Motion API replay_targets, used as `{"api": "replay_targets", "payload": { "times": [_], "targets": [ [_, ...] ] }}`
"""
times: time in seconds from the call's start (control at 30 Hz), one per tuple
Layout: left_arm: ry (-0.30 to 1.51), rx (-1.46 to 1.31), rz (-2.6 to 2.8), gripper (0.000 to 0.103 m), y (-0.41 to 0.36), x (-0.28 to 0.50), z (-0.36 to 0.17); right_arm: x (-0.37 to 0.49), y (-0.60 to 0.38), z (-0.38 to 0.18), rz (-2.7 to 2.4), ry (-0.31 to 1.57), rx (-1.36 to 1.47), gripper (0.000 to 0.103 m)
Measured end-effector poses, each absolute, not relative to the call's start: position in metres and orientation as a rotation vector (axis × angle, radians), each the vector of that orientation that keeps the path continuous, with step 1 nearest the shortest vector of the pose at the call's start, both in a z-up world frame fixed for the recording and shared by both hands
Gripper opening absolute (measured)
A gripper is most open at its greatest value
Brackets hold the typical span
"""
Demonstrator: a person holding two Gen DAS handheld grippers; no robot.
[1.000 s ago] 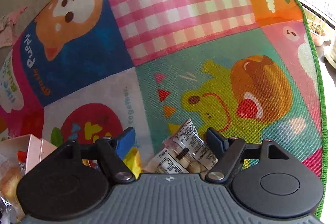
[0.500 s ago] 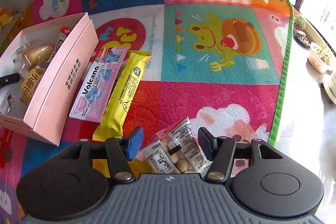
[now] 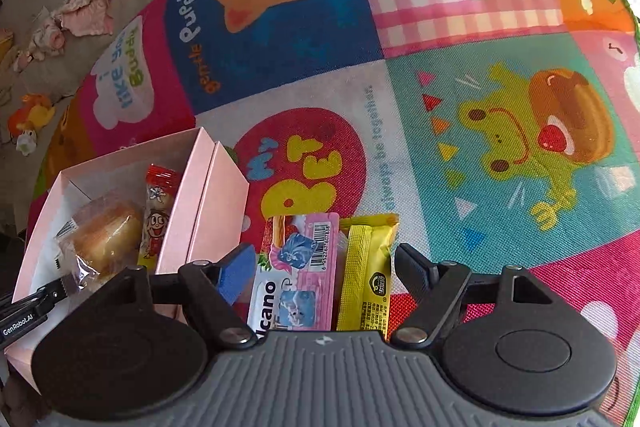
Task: Organize objects
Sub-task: 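Grasp the pink 'Volcano' packet with the right gripper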
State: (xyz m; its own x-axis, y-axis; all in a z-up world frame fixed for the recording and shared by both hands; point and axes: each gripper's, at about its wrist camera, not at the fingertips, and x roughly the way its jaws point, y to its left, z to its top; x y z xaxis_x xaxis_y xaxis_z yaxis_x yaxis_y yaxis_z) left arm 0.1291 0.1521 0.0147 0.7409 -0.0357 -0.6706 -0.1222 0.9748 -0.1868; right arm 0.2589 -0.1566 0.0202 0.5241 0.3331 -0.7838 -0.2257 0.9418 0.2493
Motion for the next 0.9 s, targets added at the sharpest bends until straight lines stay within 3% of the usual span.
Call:
{"api": "replay_targets", "payload": {
  "times": [0.13, 0.33, 0.5, 0.63, 0.9],
  "targets": [
    [0.733, -0.229, 0.046, 0.02, 0.152, 0.129, 0.015, 0.247, -0.158, 0.023, 0.369, 0.974, 0.09, 0.063],
    [0.731, -0.229, 0.047, 0.02, 0.151, 0.128, 0.015, 0.189, -0.178, 0.029, 0.388, 0.999, 0.014, 0.062],
    [0.726, -0.234, 0.05, 0.02, 0.151, 0.128, 0.015, 0.126, -0.194, 0.034, 0.336, 0.937, -0.068, 0.064],
    [0.73, -0.233, 0.056, 0.021, 0.15, 0.129, 0.016, 0.075, -0.208, 0.042, 0.304, 0.824, -0.11, 0.076],
    [0.731, -0.236, 0.059, 0.021, 0.151, 0.128, 0.016, 0.013, -0.206, 0.042, 0.329, 0.7, -0.196, 0.076]
  ]
}}
